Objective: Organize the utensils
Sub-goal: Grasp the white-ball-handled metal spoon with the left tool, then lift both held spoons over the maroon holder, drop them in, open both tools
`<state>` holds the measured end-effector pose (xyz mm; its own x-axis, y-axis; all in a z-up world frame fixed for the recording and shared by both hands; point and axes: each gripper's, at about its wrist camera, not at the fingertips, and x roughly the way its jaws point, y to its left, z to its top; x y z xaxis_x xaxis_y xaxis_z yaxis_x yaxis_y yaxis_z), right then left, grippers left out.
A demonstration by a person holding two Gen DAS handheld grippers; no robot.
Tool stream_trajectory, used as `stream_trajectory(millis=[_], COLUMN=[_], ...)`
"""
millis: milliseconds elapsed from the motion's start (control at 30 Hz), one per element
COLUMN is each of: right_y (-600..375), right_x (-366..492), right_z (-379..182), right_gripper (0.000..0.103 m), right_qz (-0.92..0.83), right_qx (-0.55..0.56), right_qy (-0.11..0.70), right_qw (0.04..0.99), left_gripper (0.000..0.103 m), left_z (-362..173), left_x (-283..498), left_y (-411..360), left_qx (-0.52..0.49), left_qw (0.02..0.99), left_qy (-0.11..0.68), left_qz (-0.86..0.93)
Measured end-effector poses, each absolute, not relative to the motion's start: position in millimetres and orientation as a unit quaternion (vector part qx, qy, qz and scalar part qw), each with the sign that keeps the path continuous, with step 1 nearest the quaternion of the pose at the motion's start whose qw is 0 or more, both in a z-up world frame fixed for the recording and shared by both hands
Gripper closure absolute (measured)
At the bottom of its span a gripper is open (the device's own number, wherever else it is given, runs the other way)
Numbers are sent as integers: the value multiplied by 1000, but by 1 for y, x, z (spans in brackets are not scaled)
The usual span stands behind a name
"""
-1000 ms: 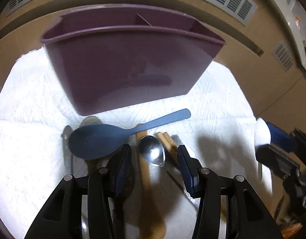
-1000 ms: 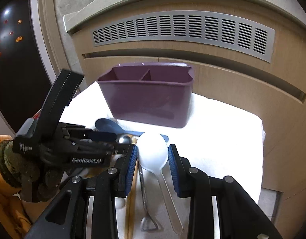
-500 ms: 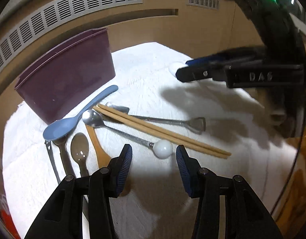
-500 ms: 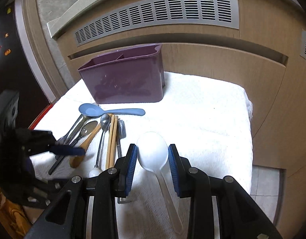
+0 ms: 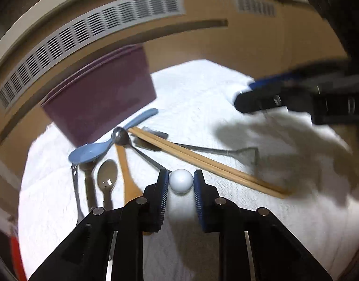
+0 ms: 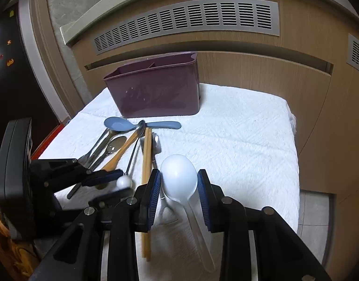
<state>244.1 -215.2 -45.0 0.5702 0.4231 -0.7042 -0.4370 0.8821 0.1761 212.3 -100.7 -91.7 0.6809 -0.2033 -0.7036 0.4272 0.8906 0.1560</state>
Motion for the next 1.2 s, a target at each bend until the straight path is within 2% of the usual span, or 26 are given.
stream_trajectory(millis=[300, 500, 633, 833, 1000, 1200], right_y=[-197, -184, -177, -171, -166, -154], right_x=[215, 203, 207, 252, 302, 363], right_z=[-17, 6, 50, 143, 165, 121], right_gripper=[73, 74, 74, 74, 74, 74], right_qz=[264, 278, 285, 309, 320, 307], right_qx=[-22, -21, -19, 23, 59, 65], right_qy=[371, 351, 303, 189, 137, 188], right_qw=[890, 894, 909, 932, 936, 931], left_gripper=[81, 81, 81, 81, 81, 81], left_z=[-21, 22, 78, 154, 164, 131], left_x=[164, 162, 182, 228, 279, 349], left_y=[-60, -27, -6, 15, 25, 37], left_qx=[82, 17, -33, -90, -118, -199], left_qw=[946, 954, 956, 952, 943, 905], left_qy=[271, 251, 228, 199, 209, 268], left_qz=[-161, -163, -181, -214, -231, -263])
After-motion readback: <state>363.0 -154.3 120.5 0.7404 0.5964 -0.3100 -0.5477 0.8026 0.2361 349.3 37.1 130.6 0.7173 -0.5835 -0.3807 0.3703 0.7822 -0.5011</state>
